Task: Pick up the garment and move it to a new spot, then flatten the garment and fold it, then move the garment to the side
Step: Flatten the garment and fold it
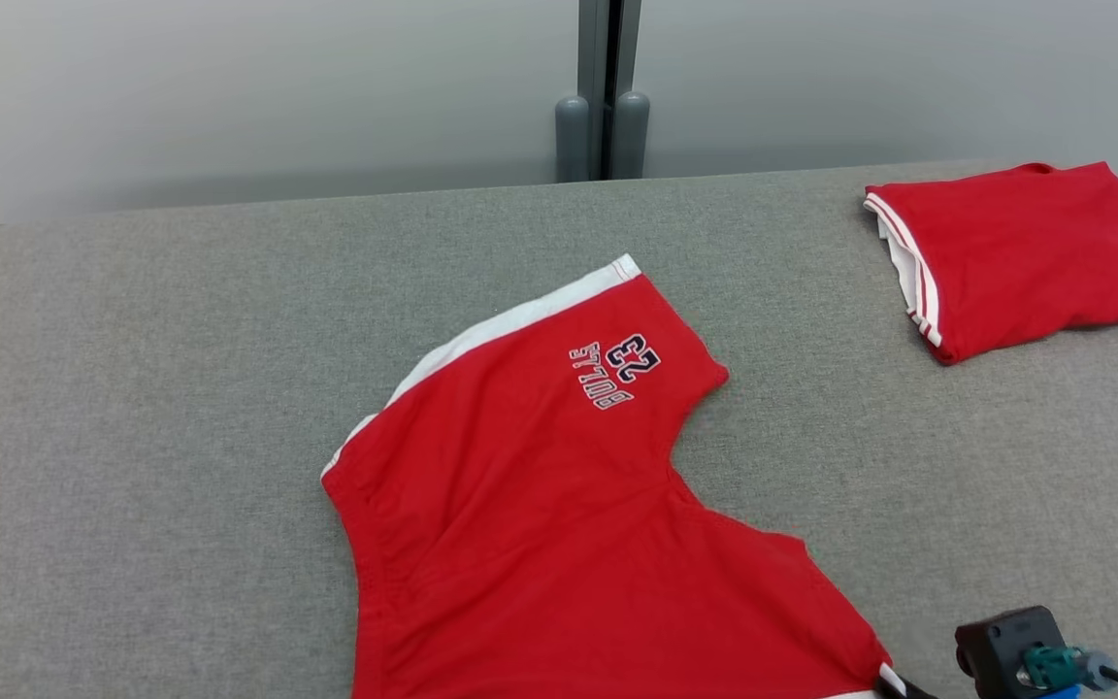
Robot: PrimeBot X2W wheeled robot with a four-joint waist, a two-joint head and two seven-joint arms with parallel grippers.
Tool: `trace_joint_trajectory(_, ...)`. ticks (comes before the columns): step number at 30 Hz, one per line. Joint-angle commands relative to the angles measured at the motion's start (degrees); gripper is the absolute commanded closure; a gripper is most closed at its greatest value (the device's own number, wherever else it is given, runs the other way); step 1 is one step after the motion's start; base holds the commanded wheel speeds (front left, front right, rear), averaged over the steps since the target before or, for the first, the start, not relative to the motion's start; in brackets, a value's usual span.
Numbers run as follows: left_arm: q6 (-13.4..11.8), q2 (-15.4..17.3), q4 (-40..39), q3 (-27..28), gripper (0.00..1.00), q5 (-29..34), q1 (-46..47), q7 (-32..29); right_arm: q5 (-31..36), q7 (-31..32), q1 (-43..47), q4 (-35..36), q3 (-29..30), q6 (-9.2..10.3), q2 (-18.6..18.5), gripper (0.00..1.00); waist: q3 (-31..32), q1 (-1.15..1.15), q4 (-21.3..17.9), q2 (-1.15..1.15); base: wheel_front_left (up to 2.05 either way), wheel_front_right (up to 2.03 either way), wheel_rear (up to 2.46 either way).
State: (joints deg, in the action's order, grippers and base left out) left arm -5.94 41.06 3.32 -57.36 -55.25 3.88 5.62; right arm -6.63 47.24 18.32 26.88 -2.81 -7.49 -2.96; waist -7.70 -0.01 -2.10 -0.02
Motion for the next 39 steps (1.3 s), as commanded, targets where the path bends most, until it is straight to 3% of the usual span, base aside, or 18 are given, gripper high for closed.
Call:
trace_joint_trajectory(1, -1.0, 1.2, -2.3, 0.0, 1.00, -0.6, -1.0, -0.9, 0.3, 1.8, 1.5, 2.2, 0.2, -0.01, -0.1, 1.00, 0.1, 0.01, 0.2, 0.02, 0.00, 0.00, 0.00)
trace_joint_trajectory(5, -2.8, 2.9, -9.2, 1.1, 1.00, -1.8, -2.0, -1.2, 2.1, 1.8, -0.4, 6.7, 2.7, -0.01, -0.6, 1.00, 0.0, 0.01, 0.7, 0.02, 0.00, 0.00, 0.00)
trace_joint_trajectory(9, -2.7, 1.7, -10.7, 2.6, 1.00, -1.0, 0.9, 0.0, 2.1, -0.7, -7.5, 3.9, 2.9, -0.01, -2.7, 1.00, -0.6, 0.01, 1.1, 0.02, 0.00, 0.00, 0.00)
trace_joint_trajectory(18, -1.0, -3.8, -7.3, 7.2, 1.00, -2.5, 10.2, 1.4, -0.9, -3.6, -31.3, -12.2, -3.2, -0.01, -11.8, 1.00, -4.2, 0.01, 3.2, 0.02, 0.00, 0.00, 0.00)
trace_joint_trajectory(29, 0.6, -12.8, 4.6, 11.9, 1.00, -4.9, 21.2, 4.1, 0.2, -13.2, -54.9, -34.7, -11.4, -0.01, -13.9, 1.00, -11.1, 0.01, 8.2, 0.02, 0.00, 0.00, 0.00)
trace_joint_trajectory(39, 1.9, -19.1, 14.6, 11.5, 1.00, -4.8, 26.1, 5.3, 2.3, -19.2, -65.0, -49.2, -13.1, -0.01, -12.4, 1.00, -14.2, 0.01, 11.3, 0.02, 0.00, 0.00, 0.00)
